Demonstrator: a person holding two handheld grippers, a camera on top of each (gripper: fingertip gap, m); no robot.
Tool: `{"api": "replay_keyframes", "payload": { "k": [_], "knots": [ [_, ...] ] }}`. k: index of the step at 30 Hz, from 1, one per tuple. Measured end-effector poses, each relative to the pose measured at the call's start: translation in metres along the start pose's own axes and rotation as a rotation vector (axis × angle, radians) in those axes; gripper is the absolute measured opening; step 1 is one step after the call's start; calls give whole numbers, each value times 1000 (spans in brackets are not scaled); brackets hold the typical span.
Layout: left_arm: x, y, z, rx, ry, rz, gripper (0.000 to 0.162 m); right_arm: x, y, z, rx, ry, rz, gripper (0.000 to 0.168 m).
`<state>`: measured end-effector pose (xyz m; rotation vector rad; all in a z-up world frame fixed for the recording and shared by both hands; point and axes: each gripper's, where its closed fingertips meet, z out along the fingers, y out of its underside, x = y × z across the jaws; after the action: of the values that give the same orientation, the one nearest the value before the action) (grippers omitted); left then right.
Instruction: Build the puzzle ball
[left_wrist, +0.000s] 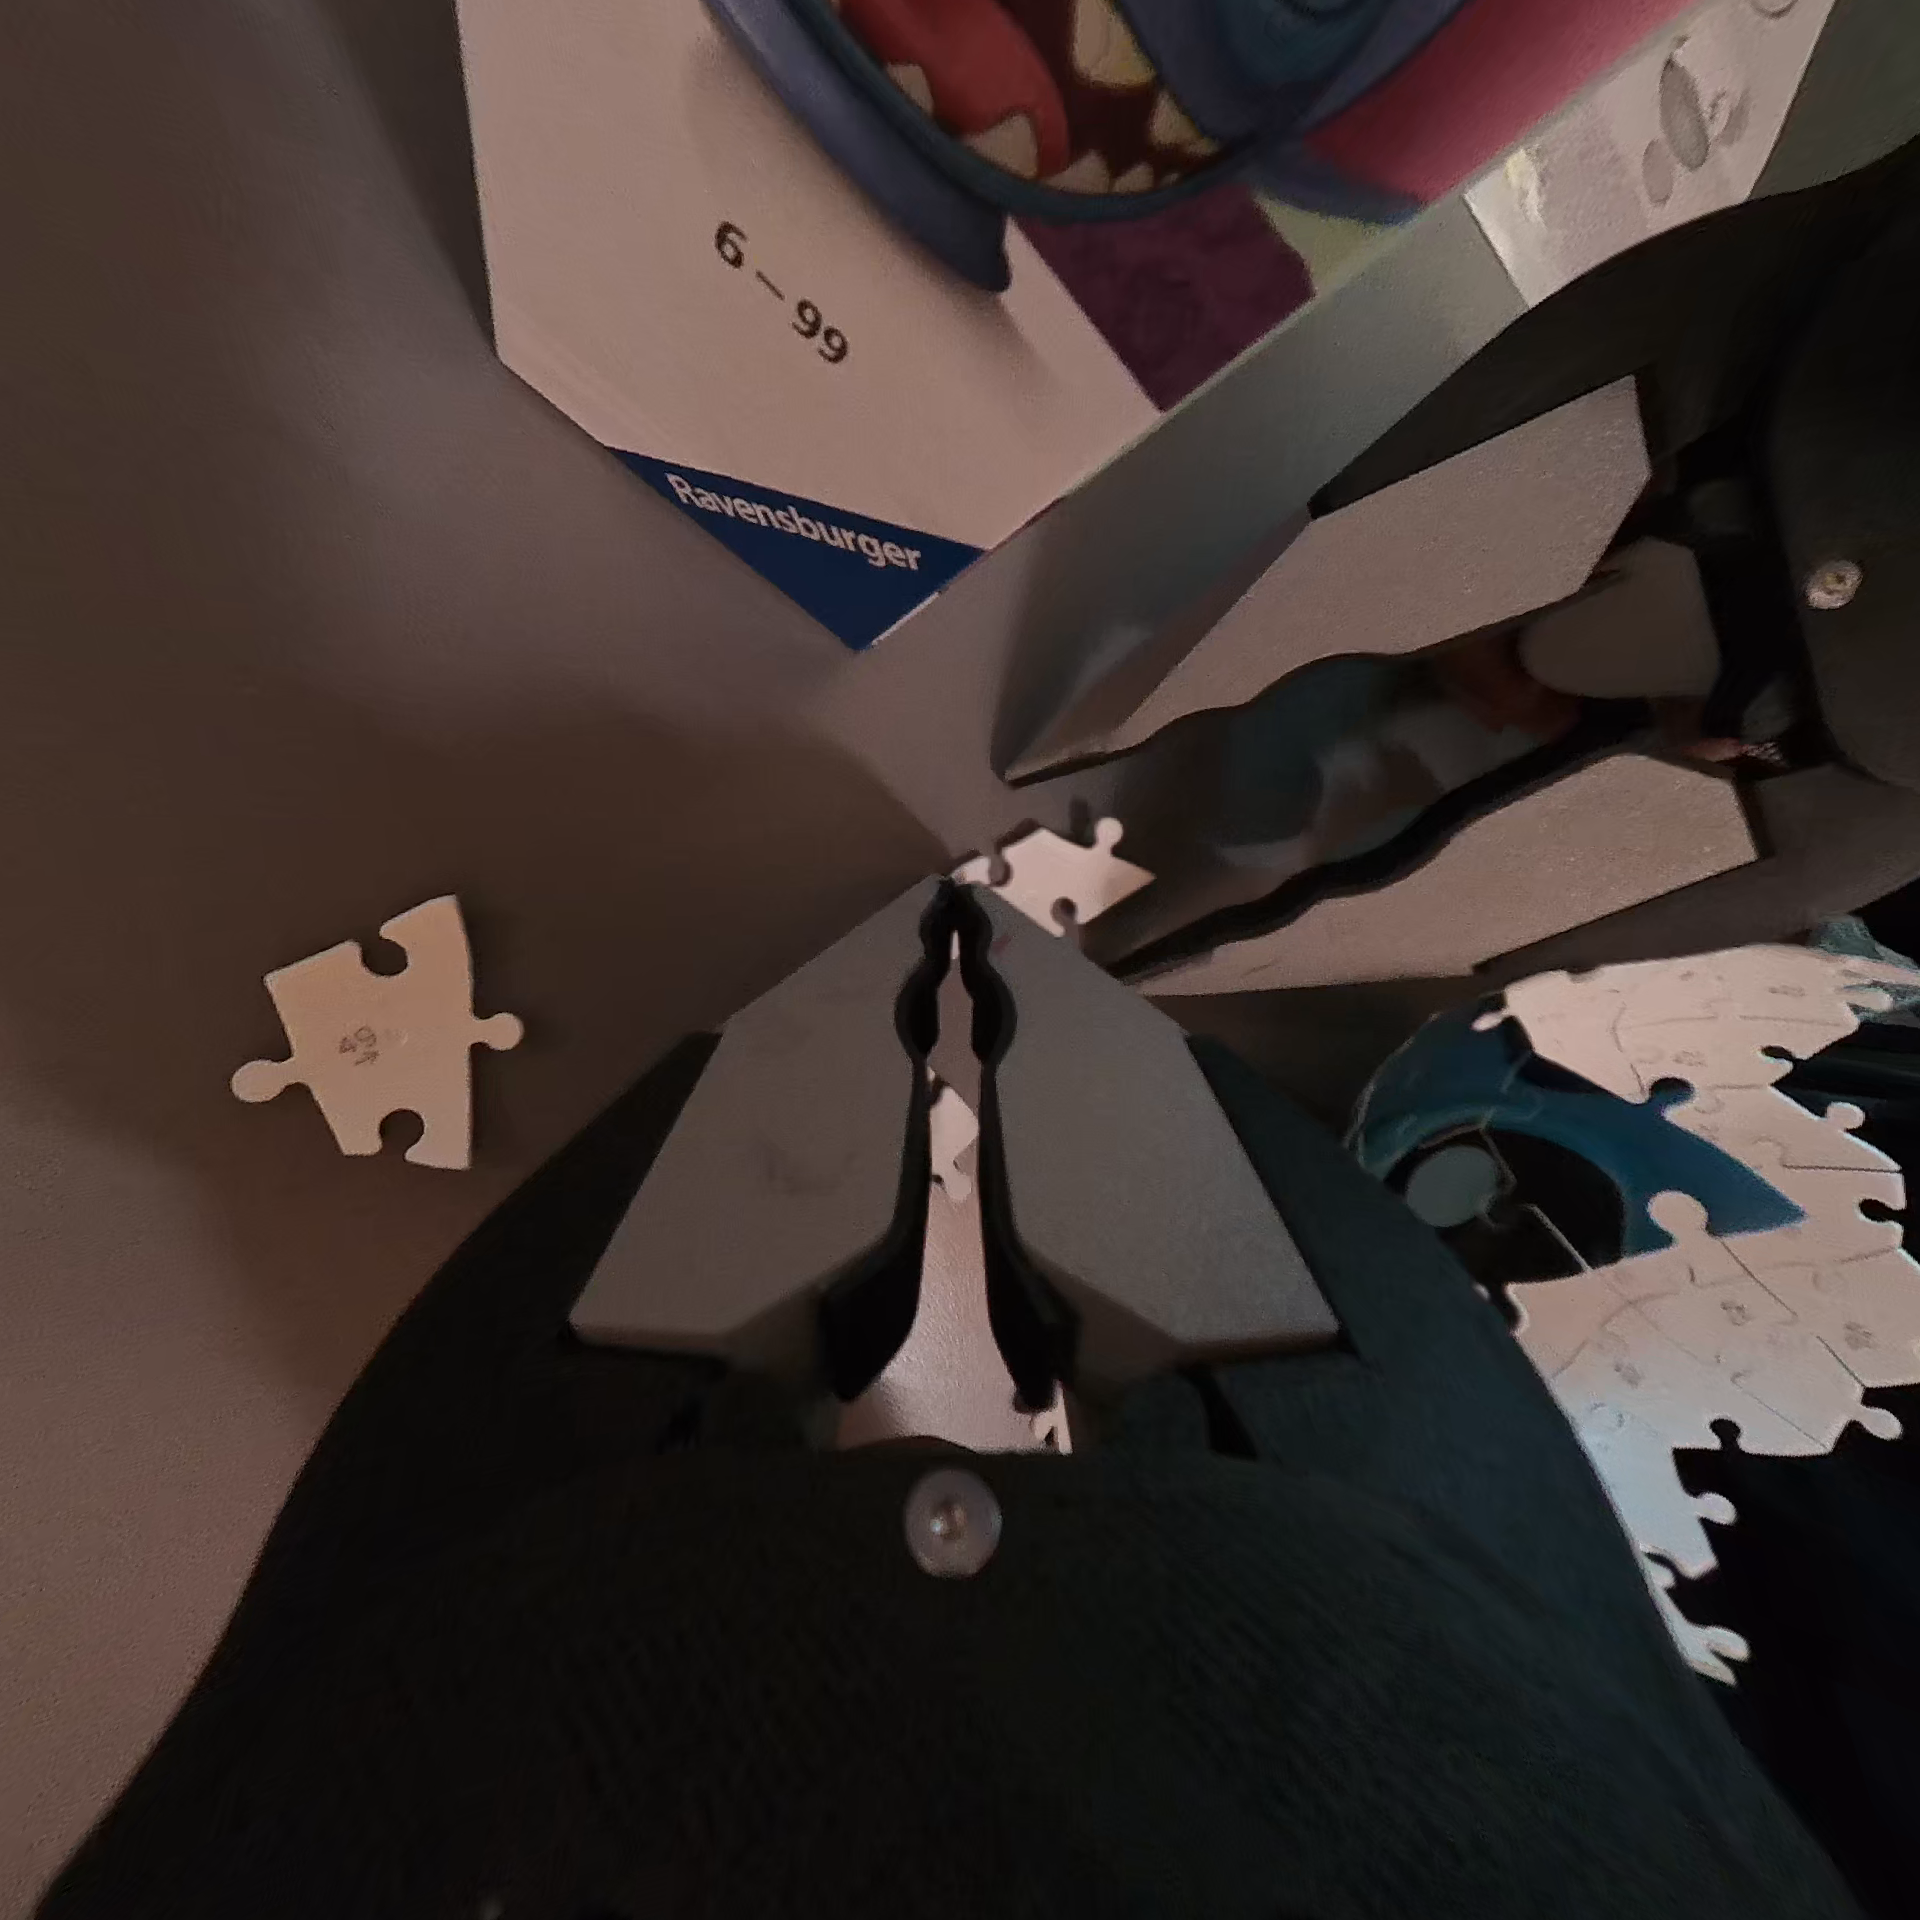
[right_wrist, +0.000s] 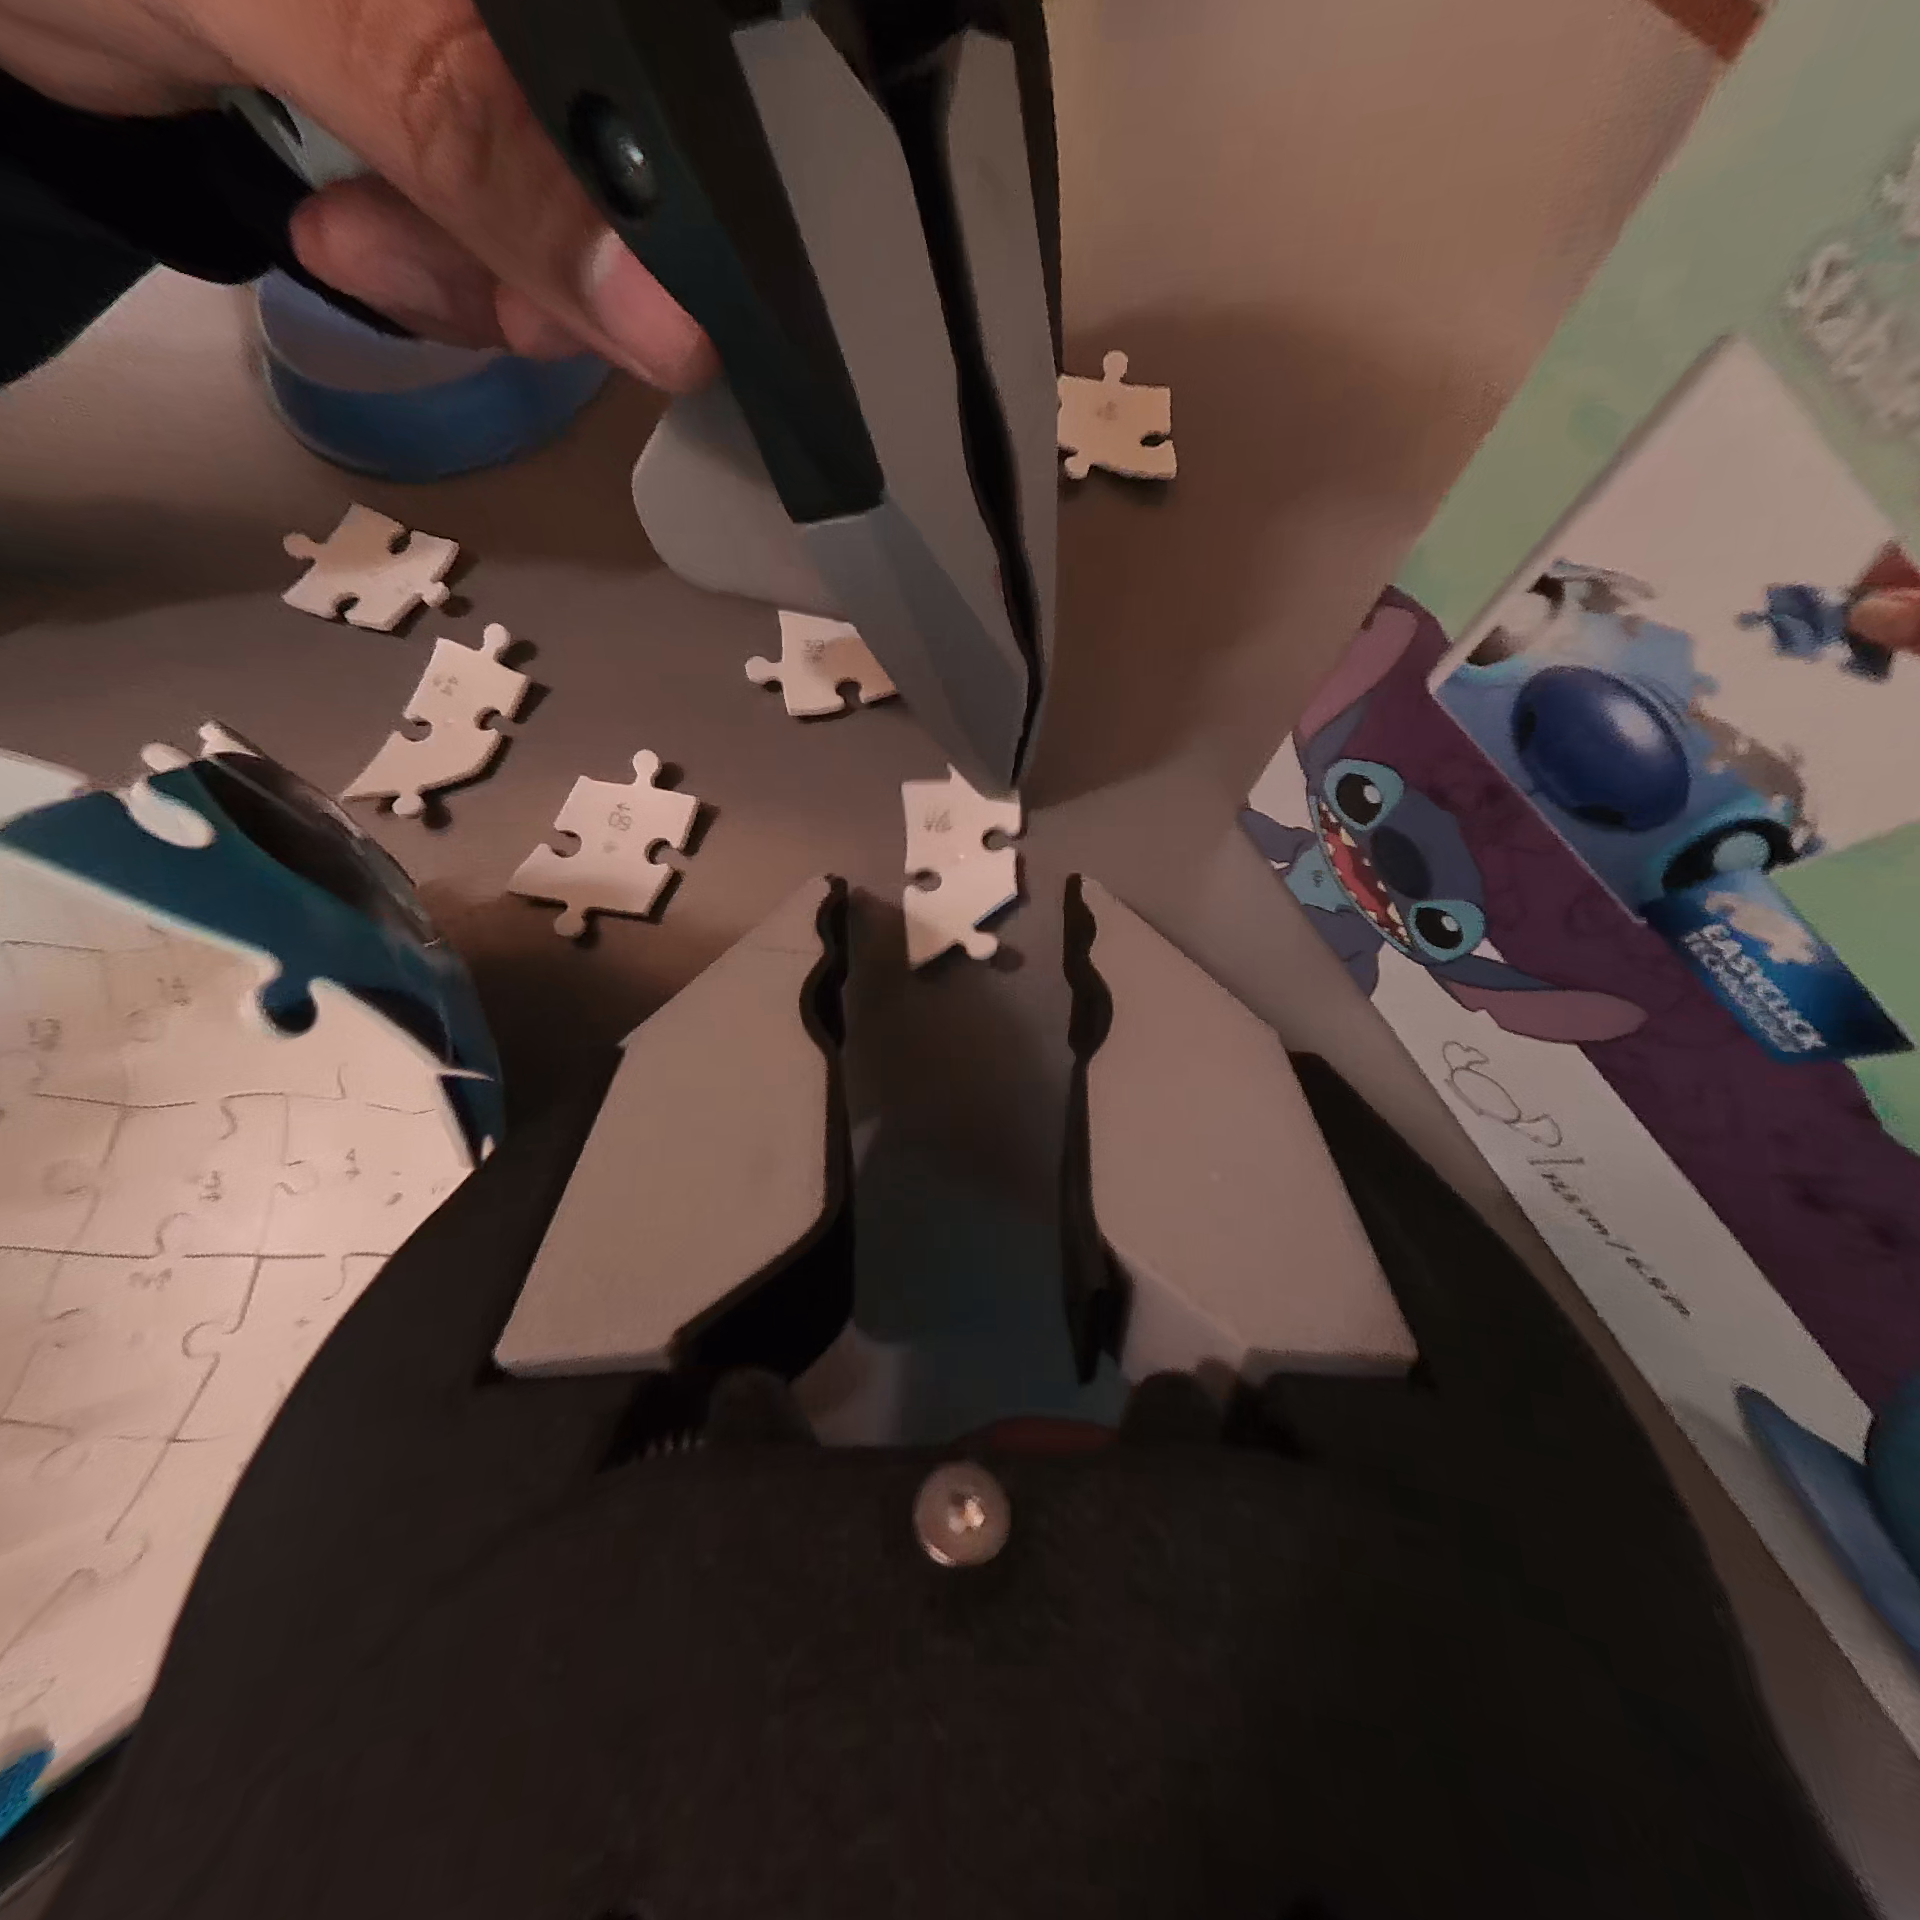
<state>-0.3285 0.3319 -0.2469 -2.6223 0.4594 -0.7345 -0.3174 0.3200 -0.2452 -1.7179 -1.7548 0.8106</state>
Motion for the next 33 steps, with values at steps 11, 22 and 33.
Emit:
{"api": "replay_keyframes", "payload": {
  "k": [11,22,33],
  "knots": [
    [-1,-3,-12,29,1,-9,2,2,0,0,-7,54,-114,18],
    [17,-21,-31,147,166,-64,13,20,-19,-23,127,131,-95,18],
    [29,-29,-33,184,233,-76,21,19,-33,-36,199,215,-201,19]
  ]
}}
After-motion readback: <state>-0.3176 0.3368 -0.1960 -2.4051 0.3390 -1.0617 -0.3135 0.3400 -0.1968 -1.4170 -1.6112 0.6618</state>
